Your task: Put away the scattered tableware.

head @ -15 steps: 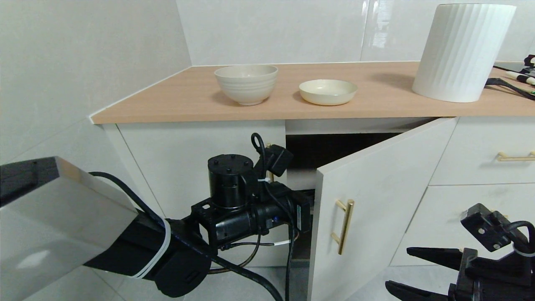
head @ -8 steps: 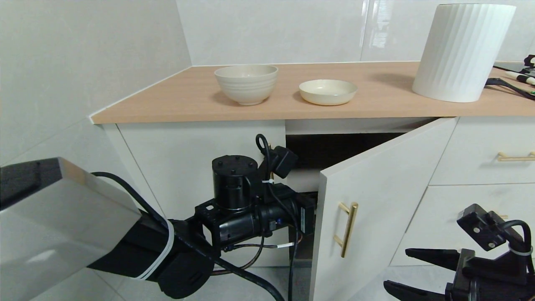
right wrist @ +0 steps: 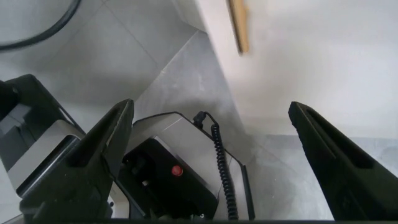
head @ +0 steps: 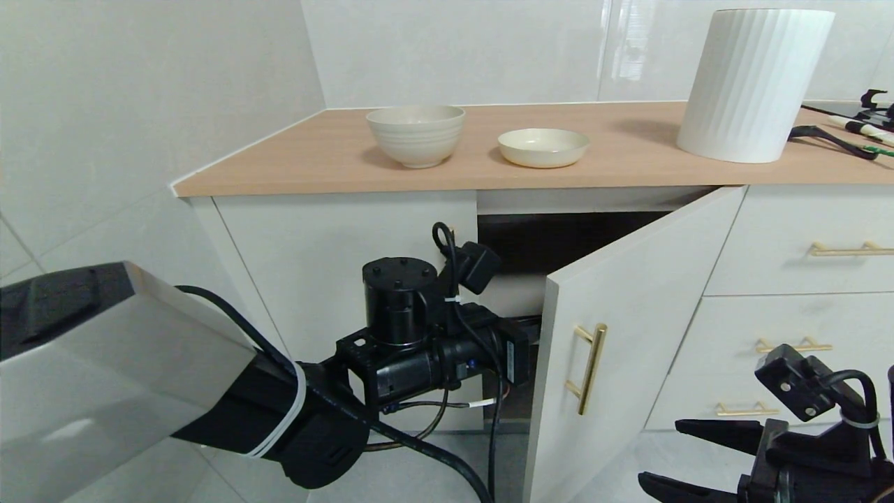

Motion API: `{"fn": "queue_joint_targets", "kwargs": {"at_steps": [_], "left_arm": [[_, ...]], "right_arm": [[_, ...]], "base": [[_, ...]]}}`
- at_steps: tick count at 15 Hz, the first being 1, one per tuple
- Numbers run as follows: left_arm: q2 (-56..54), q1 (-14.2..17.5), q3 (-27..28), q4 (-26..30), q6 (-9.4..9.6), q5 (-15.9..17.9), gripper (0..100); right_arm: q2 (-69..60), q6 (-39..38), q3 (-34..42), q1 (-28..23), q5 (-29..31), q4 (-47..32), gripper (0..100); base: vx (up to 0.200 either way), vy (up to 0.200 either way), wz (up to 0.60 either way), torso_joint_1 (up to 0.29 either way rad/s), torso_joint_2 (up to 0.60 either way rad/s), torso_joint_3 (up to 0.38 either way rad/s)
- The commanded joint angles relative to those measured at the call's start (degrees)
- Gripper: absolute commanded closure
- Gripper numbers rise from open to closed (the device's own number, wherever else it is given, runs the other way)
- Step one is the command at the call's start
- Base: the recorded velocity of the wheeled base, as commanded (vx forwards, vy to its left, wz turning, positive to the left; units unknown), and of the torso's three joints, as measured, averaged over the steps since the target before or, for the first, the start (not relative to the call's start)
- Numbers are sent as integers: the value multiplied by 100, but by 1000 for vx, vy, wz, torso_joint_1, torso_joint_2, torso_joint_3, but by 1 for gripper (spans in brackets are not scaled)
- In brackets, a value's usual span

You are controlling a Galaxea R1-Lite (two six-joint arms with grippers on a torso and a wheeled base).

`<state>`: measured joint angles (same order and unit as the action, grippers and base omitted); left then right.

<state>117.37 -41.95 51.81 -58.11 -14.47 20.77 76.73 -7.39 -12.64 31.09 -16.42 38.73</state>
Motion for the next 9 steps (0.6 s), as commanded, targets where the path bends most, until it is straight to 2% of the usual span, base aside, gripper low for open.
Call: {"fn": "queue_joint_targets", "kwargs": {"at_steps": [1, 4, 5, 6, 9], "left_arm": [[67, -15, 57, 2, -3, 15, 100], [58, -85, 57, -7, -47, -12, 100], [58, -138, 66, 2, -205, -29, 100], [93, -156, 128, 2, -293, -21, 100], [427, -261, 637, 10, -337, -100, 100]], "right_arm": [[35, 0, 7, 3, -1, 3, 0], [0, 0, 7, 3, -1, 3, 0], [-9, 0, 16, 3, -1, 3, 0], [-9, 0, 60, 3, -1, 12, 0], [-61, 0, 60, 3, -1, 12, 0]], "base": [[0, 0, 0, 0, 0, 0], [0, 0, 0, 0, 0, 0], [0, 0, 0, 0, 0, 0], [-200, 0, 0, -7, 2, 2], [0, 0, 0, 0, 0, 0]]}}
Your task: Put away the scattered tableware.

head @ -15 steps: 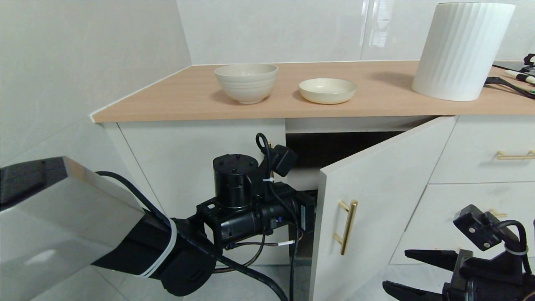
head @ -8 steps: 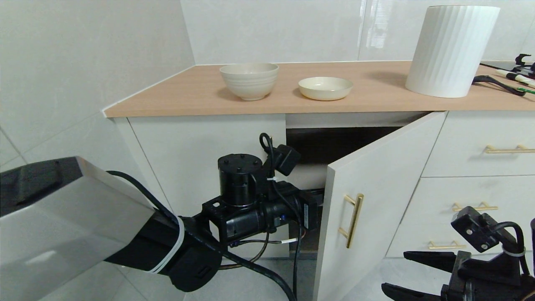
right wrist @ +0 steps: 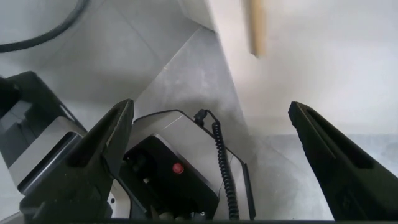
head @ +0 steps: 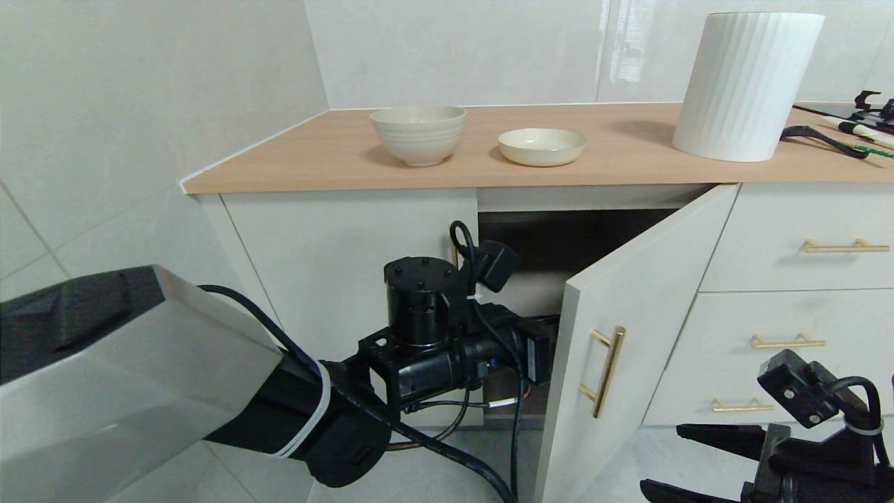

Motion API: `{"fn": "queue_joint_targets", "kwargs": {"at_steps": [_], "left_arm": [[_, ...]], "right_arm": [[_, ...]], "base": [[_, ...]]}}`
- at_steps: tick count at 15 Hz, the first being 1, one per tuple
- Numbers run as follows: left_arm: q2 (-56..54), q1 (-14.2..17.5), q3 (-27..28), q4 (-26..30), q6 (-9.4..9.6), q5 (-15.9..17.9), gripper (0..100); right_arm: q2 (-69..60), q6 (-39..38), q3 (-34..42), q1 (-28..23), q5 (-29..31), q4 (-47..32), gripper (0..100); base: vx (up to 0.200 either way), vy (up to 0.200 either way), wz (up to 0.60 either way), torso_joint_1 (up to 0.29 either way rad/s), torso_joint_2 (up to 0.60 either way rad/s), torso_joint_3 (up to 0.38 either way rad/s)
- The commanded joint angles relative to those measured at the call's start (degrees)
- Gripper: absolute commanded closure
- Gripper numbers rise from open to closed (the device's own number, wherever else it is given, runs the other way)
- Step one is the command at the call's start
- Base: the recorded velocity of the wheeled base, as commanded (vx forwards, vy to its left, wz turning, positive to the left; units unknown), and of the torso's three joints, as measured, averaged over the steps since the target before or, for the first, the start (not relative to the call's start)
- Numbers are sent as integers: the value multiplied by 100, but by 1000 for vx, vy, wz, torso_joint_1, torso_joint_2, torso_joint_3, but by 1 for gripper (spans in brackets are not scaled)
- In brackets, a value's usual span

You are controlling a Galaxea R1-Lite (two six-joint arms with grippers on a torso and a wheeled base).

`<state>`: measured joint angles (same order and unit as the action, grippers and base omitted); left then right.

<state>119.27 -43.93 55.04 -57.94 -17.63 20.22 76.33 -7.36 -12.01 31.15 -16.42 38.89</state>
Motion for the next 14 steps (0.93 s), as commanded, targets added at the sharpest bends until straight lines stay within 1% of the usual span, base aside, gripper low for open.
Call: {"fn": "queue_joint_targets", "kwargs": {"at_steps": [1, 2, 3, 5, 7, 9, 12, 14], "left_arm": [[263, -63, 402, -7, -30, -80, 100], [263, -71, 481, -7, -92, -133, 100], [263, -124, 543, -7, -101, -212, 100], [272, -177, 552, 2, -101, -265, 100], [202, -265, 552, 240, -101, -405, 100], [114, -317, 552, 556, -101, -405, 100], [52, -388, 569, 732, -101, -370, 100], [70, -476, 683, 872, -101, -361, 100]], "right_arm": [[-65, -2, -3, -3, 7, -4, 0], [-92, -2, 5, -3, -1, -4, 0], [-118, -2, 5, 5, 7, -4, 0], [-188, -2, 5, 5, -1, -30, 0], [-276, 7, 14, 5, -1, -39, 0], [-311, 7, 14, 5, -1, -39, 0], [-373, 7, 23, 5, -1, -39, 0], [-417, 7, 23, 5, -1, -39, 0]], "base": [[0, 0, 0, 0, 0, 0], [0, 0, 0, 0, 0, 0], [0, 0, 0, 0, 0, 0], [0, 0, 0, 0, 0, 0], [0, 0, 0, 0, 0, 0], [0, 0, 0, 0, 0, 0], [-200, 0, 0, 7, -1, 1], [0, 0, 0, 0, 0, 0]]}}
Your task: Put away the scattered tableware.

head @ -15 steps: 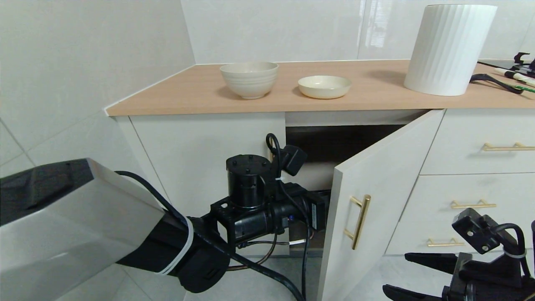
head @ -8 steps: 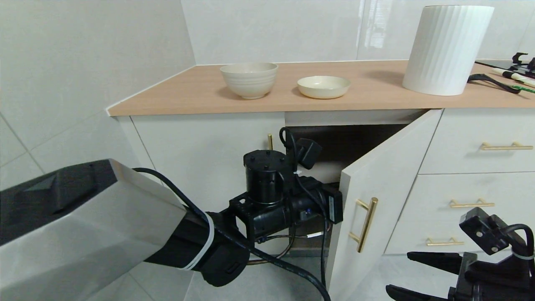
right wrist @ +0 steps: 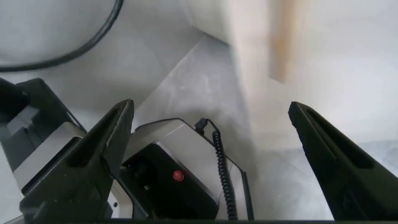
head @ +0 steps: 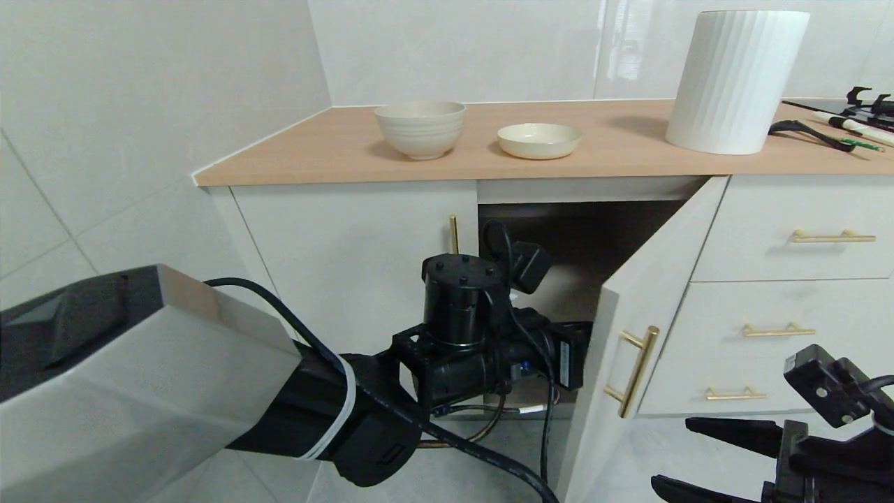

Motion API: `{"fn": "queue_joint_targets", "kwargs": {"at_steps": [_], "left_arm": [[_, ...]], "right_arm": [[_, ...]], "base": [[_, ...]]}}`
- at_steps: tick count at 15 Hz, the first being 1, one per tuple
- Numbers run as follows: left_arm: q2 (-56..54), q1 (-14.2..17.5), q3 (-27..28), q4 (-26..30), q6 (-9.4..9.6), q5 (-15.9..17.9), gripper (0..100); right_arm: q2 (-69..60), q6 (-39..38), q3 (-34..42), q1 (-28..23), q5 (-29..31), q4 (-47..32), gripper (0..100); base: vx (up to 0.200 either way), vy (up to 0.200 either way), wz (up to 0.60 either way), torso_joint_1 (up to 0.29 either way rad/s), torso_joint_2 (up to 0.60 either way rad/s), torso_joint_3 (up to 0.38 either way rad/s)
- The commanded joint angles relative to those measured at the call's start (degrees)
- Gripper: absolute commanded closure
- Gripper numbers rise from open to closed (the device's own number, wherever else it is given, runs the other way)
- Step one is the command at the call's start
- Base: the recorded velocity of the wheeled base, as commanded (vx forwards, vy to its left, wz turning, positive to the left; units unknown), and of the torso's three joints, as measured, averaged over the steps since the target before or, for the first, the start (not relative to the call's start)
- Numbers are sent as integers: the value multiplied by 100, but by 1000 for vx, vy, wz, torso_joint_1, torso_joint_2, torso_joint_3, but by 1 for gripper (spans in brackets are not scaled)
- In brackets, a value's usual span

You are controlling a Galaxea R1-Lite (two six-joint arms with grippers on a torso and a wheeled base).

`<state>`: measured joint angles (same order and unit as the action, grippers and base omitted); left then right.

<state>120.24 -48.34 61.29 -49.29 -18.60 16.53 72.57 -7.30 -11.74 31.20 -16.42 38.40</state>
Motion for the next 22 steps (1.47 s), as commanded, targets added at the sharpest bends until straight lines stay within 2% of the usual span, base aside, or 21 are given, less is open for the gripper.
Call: {"fn": "queue_joint_targets", "kwargs": {"at_steps": [1, 6, 9, 11, 12, 13, 14, 17, 19, 20, 22], "left_arm": [[0, -71, 146, 86, -3, 8, 100], [220, -203, 533, 385, -3, 8, 100], [299, -308, 937, 789, -3, 8, 100], [351, -598, 1280, 1000, -3, -1, 100], [360, -704, 1359, 1018, -3, 8, 100], [387, -1011, 1517, 1053, -3, -9, 100], [369, -1134, 1517, 1053, -3, -27, 100], [325, -1125, 1420, 1000, -3, -124, 100], [88, -791, 1183, 1000, -3, -370, 100], [-202, -440, 963, 1000, -3, -572, 100], [-730, 149, 445, 1009, 50, -616, 100]], "right_arm": [[-76, 1, -4, 1, -1, 10, 0], [-279, 10, 23, 27, -28, -8, 0], [-727, 18, 84, 44, -362, -8, 0], [-1280, 18, 172, 220, -889, -34, 0], [-1395, 18, 163, 291, -924, -87, 0], [-1764, 18, 75, 581, -924, -500, 0], [-1940, 18, -83, 704, -933, -913, 0], [-2028, 27, -180, 712, -951, -1186, 0], [-1922, 18, -206, 704, -933, -1195, 0], [-1650, 10, -329, 642, -872, -1195, 0], [-982, 1, -716, 335, -696, -1195, 0]], "base": [[0, 0, 0, 0, 0, 0], [0, 0, 0, 0, 0, 0], [0, 0, 0, 0, 0, 0], [0, 0, 0, 0, 0, 0], [0, 0, 0, 0, 0, 0], [0, 0, 0, 0, 0, 0], [0, 0, 0, 0, 0, 0], [0, 0, 0, 0, 0, 0], [0, 0, 0, 0, 0, 0], [0, 0, 0, 0, 0, 0], [0, 0, 0, 0, 0, 0]]}}
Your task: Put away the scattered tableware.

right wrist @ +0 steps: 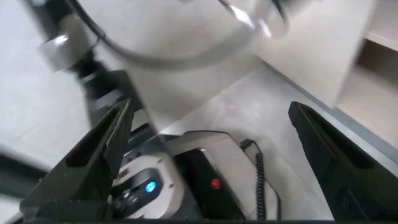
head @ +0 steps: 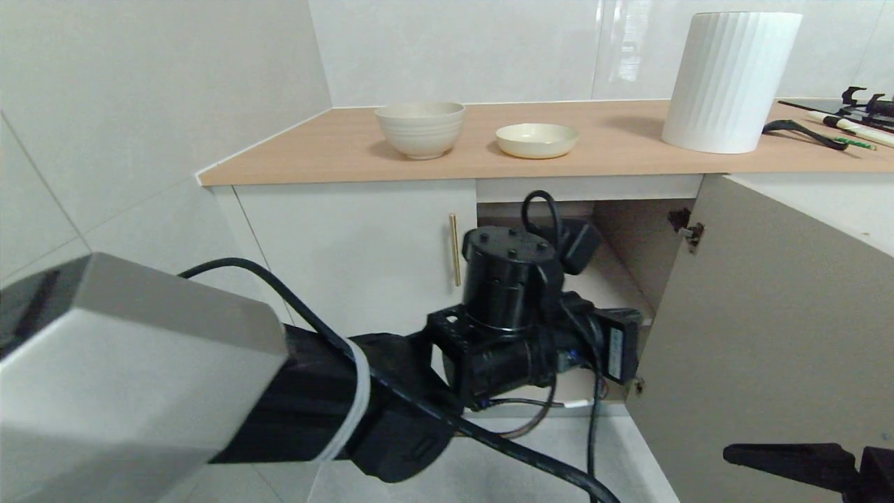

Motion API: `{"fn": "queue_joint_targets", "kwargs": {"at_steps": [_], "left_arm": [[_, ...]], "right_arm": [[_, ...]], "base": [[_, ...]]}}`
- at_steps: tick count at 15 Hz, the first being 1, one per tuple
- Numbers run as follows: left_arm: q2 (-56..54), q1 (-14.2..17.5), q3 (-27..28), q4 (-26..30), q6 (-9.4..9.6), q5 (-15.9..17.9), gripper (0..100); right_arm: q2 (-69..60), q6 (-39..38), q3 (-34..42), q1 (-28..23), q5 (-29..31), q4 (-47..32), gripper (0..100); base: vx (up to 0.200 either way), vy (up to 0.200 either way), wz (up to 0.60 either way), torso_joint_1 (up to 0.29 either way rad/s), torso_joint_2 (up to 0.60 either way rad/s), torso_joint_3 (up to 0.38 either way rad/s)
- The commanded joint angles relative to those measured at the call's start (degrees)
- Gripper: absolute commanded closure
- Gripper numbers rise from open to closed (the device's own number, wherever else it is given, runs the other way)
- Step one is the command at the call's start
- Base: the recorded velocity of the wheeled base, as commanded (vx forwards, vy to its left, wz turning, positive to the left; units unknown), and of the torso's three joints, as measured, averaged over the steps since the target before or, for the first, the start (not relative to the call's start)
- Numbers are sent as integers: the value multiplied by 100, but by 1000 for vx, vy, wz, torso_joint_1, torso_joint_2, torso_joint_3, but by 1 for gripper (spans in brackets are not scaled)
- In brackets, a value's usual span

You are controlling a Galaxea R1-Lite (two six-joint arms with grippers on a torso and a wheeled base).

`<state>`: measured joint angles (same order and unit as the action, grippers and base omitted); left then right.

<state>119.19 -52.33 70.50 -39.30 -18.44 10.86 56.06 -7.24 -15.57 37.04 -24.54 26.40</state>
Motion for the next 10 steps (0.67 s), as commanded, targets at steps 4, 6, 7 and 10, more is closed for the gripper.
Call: {"fn": "queue_joint_targets", "kwargs": {"at_steps": [4, 6, 7, 10], "left_arm": [[-1855, 2078, -1926, 2, 922, -75, 100], [-2506, 2869, -2541, 2, 1036, -14, 100], [-2550, 2913, -2576, 2, 1036, -14, 100], [-3138, 3476, -3086, 2, 1045, 21, 0]], "right_arm": [[2620, 3, -2161, -513, 696, 23, 0], [3358, 47, -3119, -495, 1083, -21, 0], [3402, 47, -3181, -495, 1083, -21, 0], [3692, -49, -3778, -513, 1188, -470, 0]], "base": [[0, 0, 0, 0, 0, 0], [0, 0, 0, 0, 0, 0], [0, 0, 0, 0, 0, 0], [0, 0, 0, 0, 0, 0]]}}
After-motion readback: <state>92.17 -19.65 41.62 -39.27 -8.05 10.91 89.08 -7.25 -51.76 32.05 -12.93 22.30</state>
